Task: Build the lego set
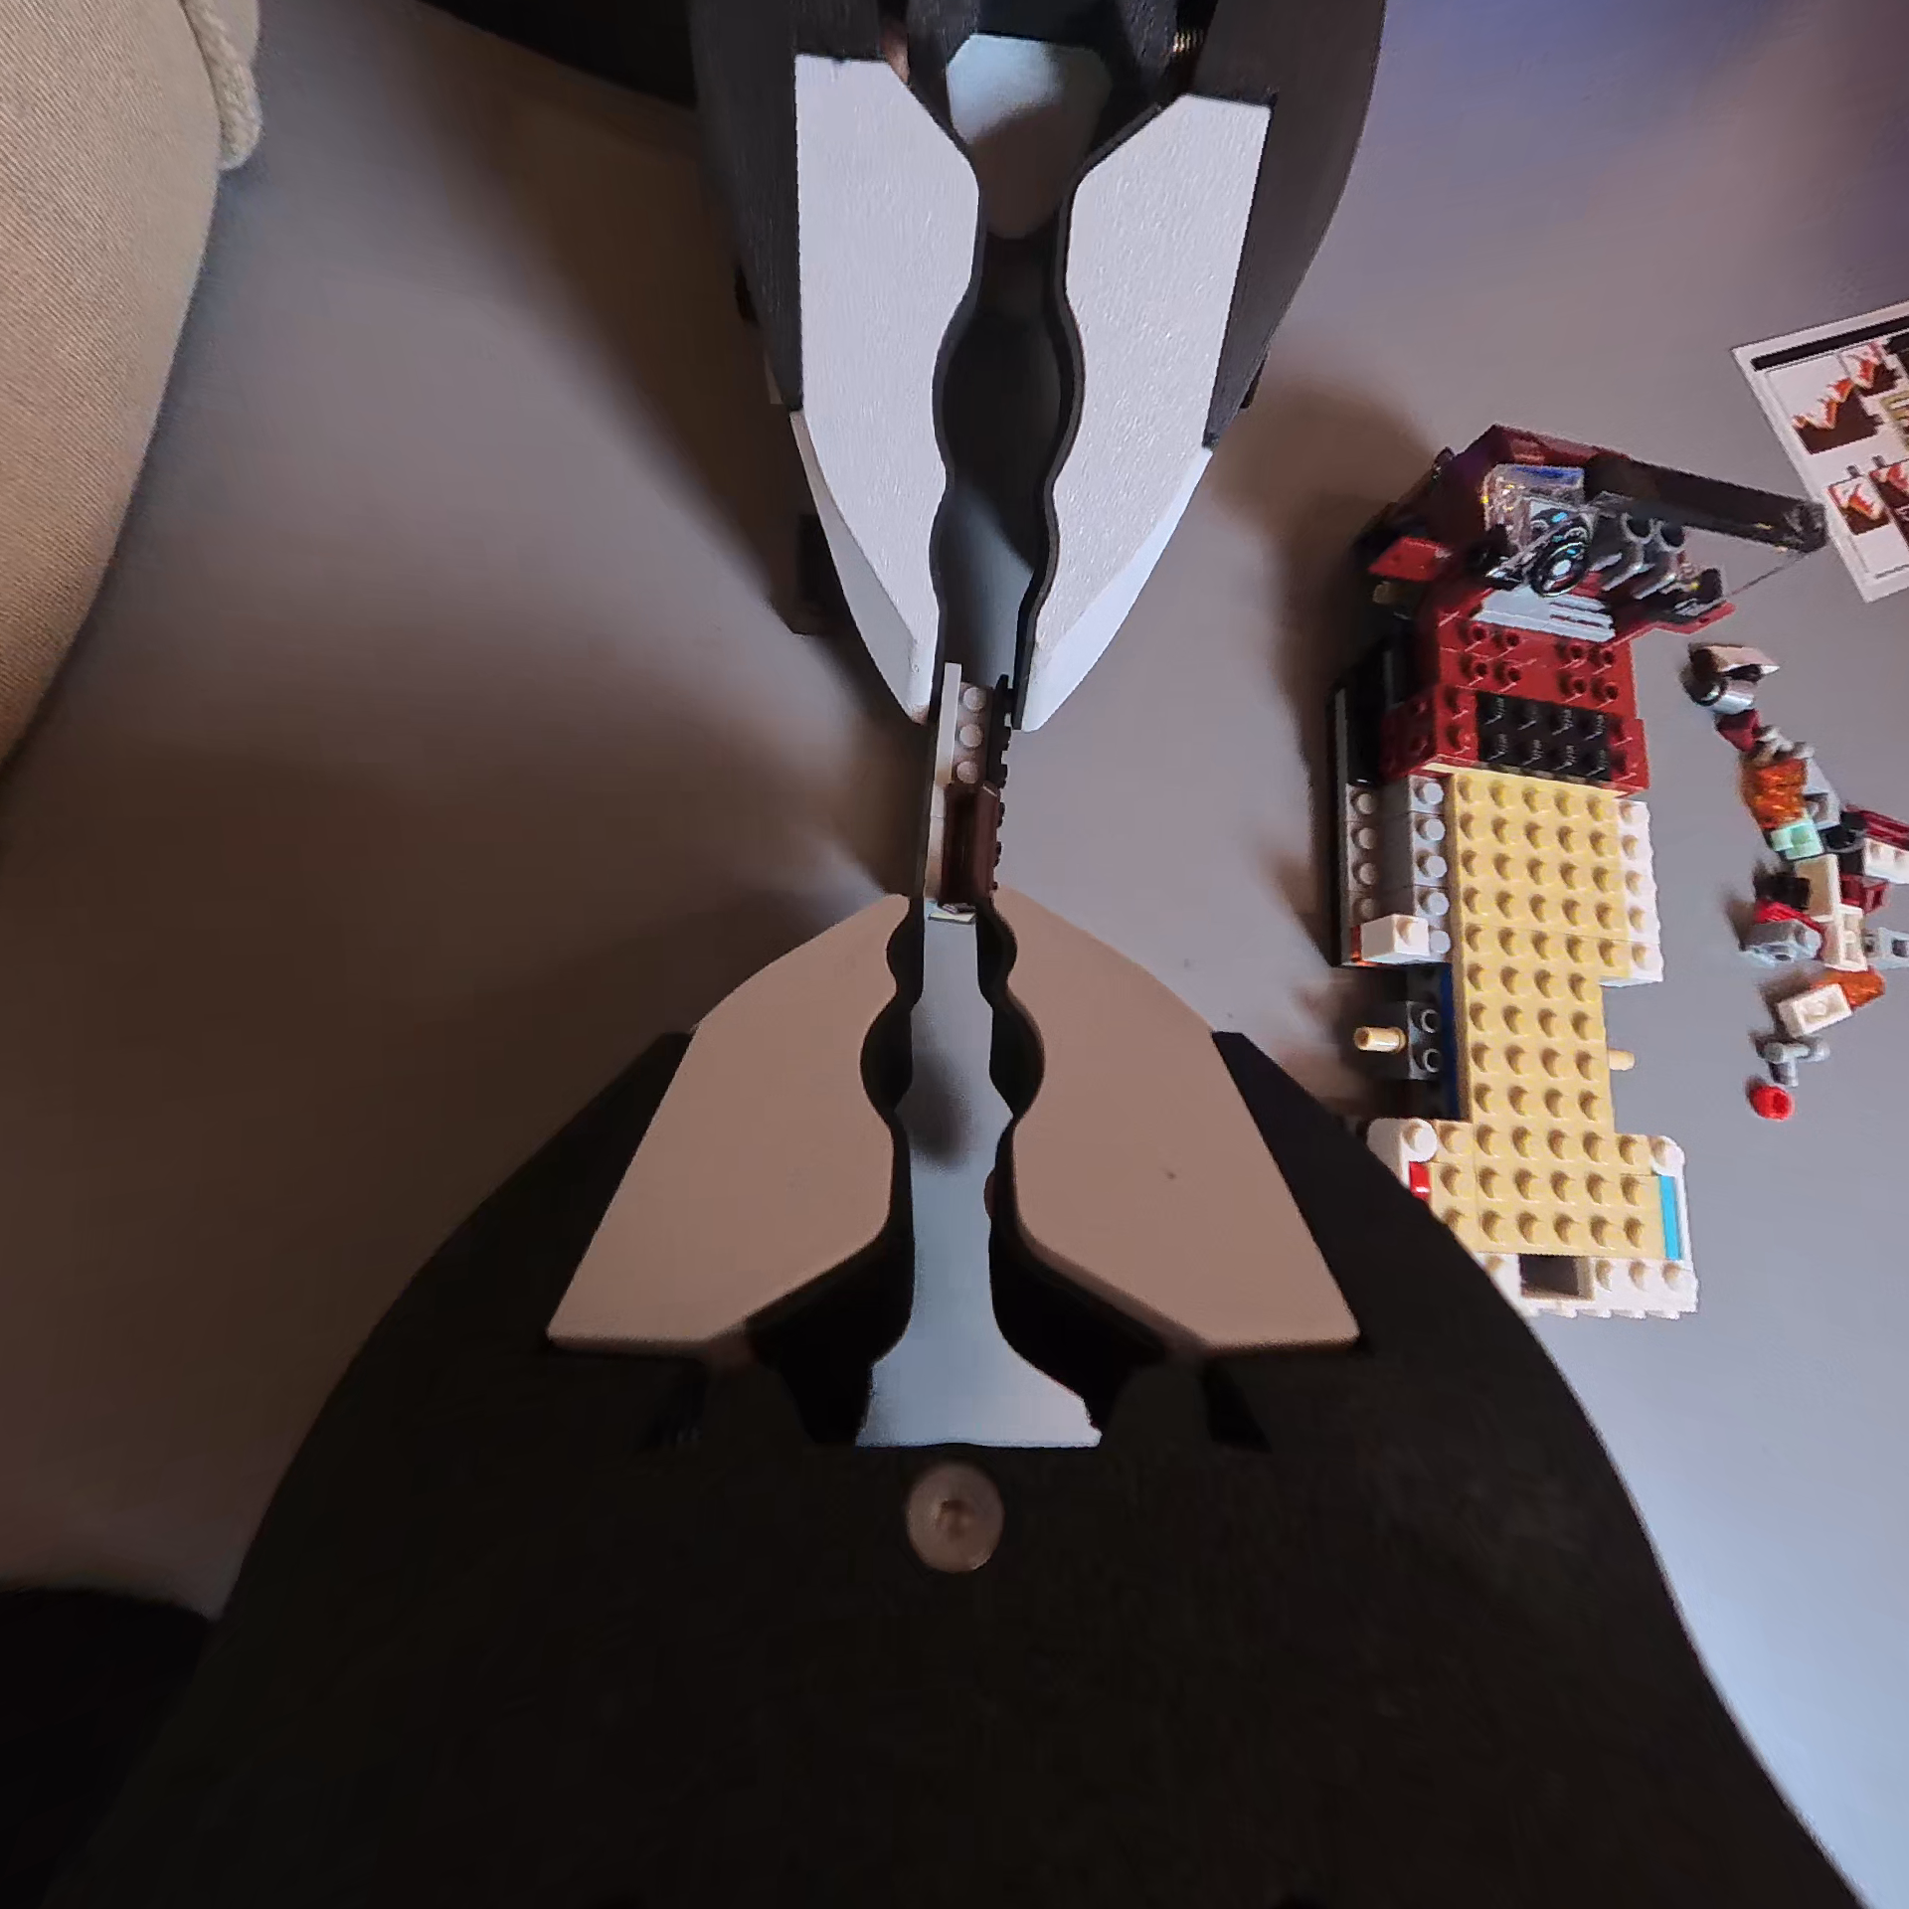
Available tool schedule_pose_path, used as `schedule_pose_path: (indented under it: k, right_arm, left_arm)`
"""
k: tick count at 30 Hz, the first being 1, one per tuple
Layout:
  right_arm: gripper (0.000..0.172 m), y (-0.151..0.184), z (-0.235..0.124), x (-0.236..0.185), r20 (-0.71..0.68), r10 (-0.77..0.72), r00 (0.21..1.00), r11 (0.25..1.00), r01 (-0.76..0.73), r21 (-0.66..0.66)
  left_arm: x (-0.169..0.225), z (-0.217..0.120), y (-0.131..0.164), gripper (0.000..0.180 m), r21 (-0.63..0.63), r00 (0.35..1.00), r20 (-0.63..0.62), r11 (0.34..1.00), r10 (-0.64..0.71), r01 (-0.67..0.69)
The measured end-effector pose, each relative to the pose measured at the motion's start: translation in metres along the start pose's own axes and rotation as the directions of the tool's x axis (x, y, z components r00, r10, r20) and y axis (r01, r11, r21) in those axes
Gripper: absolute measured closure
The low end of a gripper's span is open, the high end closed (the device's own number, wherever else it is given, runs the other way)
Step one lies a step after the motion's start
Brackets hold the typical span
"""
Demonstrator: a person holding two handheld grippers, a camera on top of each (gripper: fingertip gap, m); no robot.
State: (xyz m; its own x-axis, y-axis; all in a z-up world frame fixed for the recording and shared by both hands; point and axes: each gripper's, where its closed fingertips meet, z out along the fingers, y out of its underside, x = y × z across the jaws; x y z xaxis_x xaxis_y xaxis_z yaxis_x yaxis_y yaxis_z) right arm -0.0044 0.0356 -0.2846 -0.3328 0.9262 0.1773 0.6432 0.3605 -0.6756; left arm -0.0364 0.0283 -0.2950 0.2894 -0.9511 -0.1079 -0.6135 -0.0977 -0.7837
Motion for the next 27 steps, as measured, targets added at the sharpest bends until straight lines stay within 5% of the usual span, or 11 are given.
schedule_pose_path:
  k: [21, 27]
  right_arm:
    - [0.171, -0.008, -0.005, -0.005, 0.235, 0.170, 0.957, 0.977, -0.195, 0.088]
    - [0.171, -0.014, -0.008, -0.006, 0.269, 0.144, 0.952, 0.973, -0.186, 0.136]
  left_arm:
    - [0.003, -0.002, -0.001, 0.156, 0.019, 0.999, -0.023, 0.999, 0.039, -0.038]
    - [-0.002, -0.011, -0.028, 0.155, 0.166, 0.988, -0.143, 0.983, -0.051, 0.075]
